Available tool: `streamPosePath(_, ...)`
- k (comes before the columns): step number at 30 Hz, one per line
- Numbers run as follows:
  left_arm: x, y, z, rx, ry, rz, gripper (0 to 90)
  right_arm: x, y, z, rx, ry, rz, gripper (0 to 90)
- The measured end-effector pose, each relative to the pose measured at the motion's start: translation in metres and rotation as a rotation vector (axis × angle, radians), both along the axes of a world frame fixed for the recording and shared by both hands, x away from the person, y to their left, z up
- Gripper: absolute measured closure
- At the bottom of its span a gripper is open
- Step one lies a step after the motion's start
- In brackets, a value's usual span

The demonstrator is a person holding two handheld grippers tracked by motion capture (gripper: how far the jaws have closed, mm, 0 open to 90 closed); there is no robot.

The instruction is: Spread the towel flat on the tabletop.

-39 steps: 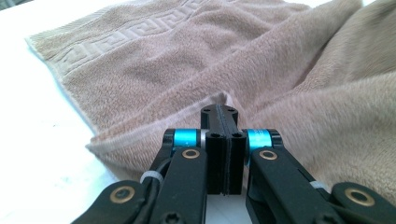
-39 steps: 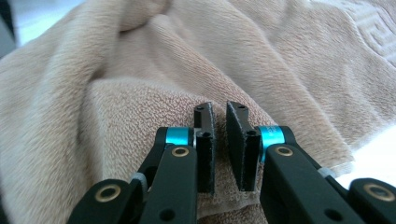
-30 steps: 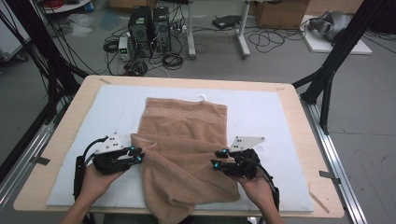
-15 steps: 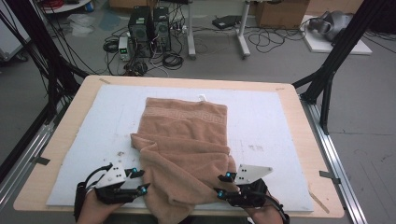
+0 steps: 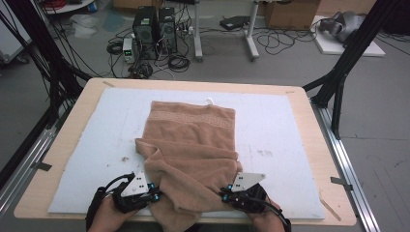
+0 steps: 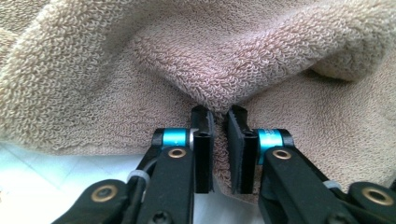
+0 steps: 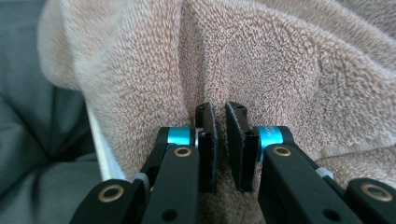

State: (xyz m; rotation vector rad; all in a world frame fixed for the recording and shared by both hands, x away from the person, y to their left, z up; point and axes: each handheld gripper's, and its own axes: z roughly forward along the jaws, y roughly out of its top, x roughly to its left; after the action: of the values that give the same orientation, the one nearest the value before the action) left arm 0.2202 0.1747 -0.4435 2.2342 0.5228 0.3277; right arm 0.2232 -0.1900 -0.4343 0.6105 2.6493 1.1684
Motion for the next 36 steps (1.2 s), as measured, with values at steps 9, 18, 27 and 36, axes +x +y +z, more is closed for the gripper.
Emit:
streamPosePath(9, -0.004, 0.035, 0.038, -0.091, -0.080, 0.087, 83.6, -0.029, -0.003, 0.036, 0.080, -0.053, 0.022, 83.9)
streamPosePath(18, 0.031, 0.060, 0.092, -0.113, -0.165, 0.175, 83.6, -0.016, 0.003, 0.085, 0.179, -0.130, 0.005, 84.2)
streamPosePath(27, 0.098, 0.044, 0.067, -0.031, -0.089, 0.263, 83.1, 0.080, -0.001, 0.062, 0.084, -0.070, -0.127, 84.1)
streamPosePath(36, 0.128, 0.042, 0.045, -0.093, 0.023, 0.309, 67.2, 0.126, -0.006, 0.036, 0.088, 0.002, -0.181, 68.9)
